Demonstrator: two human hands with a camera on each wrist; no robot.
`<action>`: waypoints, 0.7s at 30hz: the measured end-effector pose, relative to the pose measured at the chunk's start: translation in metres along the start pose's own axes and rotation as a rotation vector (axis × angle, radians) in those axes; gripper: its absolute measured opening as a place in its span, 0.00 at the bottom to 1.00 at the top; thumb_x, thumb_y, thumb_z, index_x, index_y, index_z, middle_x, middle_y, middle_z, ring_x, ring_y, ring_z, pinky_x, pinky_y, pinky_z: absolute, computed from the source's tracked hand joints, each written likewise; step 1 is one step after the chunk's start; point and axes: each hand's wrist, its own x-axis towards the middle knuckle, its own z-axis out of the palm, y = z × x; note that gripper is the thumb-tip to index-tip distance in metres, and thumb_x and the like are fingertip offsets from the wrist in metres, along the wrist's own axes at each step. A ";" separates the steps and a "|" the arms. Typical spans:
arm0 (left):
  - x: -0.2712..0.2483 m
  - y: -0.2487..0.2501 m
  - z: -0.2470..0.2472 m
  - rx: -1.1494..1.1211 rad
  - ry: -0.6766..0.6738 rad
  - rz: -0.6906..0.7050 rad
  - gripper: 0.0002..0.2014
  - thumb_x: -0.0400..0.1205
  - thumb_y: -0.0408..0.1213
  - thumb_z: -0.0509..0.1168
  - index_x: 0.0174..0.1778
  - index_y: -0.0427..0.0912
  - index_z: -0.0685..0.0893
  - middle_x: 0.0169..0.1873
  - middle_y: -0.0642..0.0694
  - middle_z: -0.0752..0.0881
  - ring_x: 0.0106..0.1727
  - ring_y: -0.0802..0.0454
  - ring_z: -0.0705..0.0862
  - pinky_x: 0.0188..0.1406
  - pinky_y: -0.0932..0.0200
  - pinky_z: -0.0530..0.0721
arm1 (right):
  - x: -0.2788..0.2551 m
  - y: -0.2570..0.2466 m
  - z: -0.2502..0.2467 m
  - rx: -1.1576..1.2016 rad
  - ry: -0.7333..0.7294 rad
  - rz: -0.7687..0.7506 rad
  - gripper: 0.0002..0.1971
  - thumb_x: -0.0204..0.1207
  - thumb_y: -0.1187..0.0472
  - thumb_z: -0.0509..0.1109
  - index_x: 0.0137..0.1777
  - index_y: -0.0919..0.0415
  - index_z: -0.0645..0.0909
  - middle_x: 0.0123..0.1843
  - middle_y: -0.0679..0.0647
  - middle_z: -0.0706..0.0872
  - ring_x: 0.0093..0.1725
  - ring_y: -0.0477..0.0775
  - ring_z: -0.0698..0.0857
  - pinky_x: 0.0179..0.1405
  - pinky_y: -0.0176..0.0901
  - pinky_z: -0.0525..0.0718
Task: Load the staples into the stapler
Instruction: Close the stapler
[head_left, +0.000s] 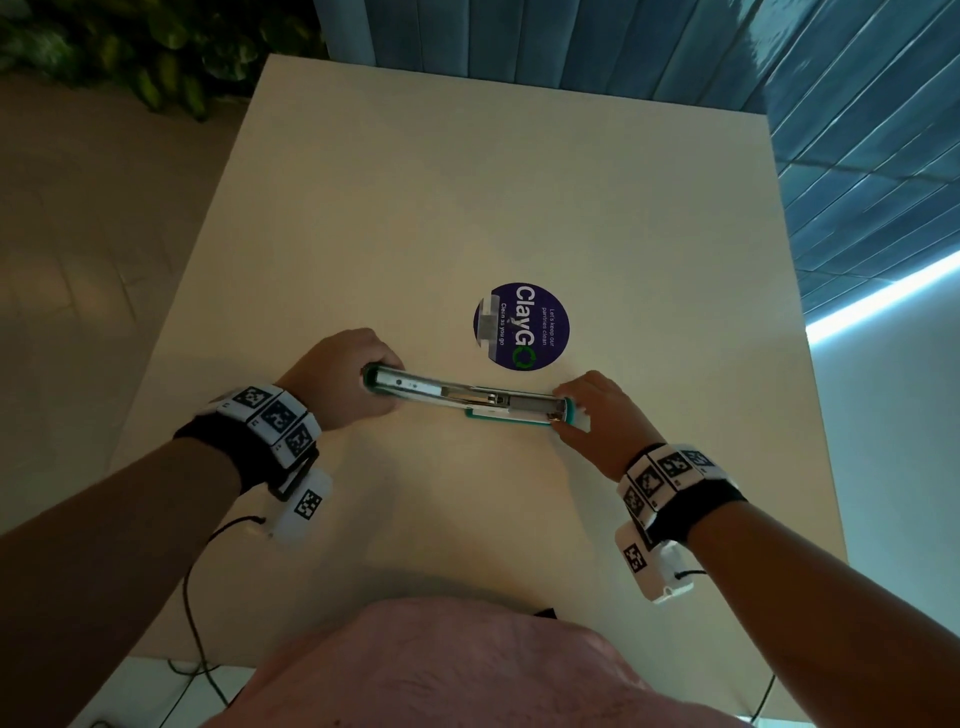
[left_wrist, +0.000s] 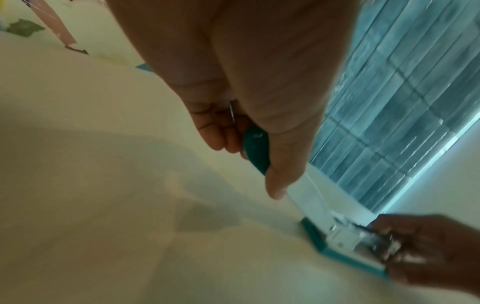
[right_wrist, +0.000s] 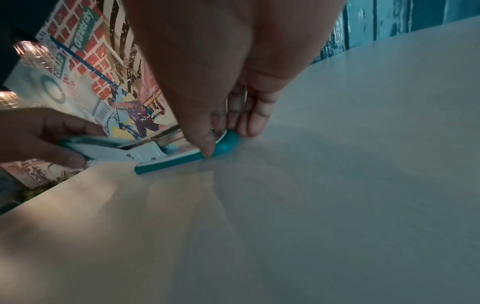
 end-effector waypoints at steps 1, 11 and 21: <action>-0.002 0.004 -0.005 -0.028 0.033 0.024 0.15 0.64 0.43 0.75 0.45 0.45 0.85 0.39 0.45 0.84 0.39 0.48 0.81 0.40 0.53 0.79 | 0.001 0.000 0.001 0.007 0.000 -0.007 0.15 0.71 0.62 0.72 0.58 0.58 0.78 0.53 0.56 0.80 0.50 0.53 0.78 0.56 0.51 0.82; 0.027 0.069 0.016 -0.138 0.028 0.268 0.17 0.68 0.45 0.75 0.51 0.47 0.84 0.42 0.48 0.86 0.42 0.56 0.79 0.43 0.65 0.77 | 0.004 0.001 0.008 -0.032 0.002 -0.058 0.15 0.71 0.63 0.70 0.57 0.62 0.76 0.55 0.60 0.78 0.54 0.58 0.77 0.55 0.46 0.77; 0.050 0.089 0.059 -0.028 -0.112 0.303 0.16 0.72 0.41 0.73 0.54 0.40 0.84 0.48 0.41 0.84 0.47 0.49 0.81 0.46 0.50 0.83 | 0.002 0.009 0.013 0.012 0.026 -0.060 0.18 0.69 0.60 0.71 0.59 0.60 0.75 0.54 0.59 0.78 0.54 0.58 0.77 0.56 0.48 0.78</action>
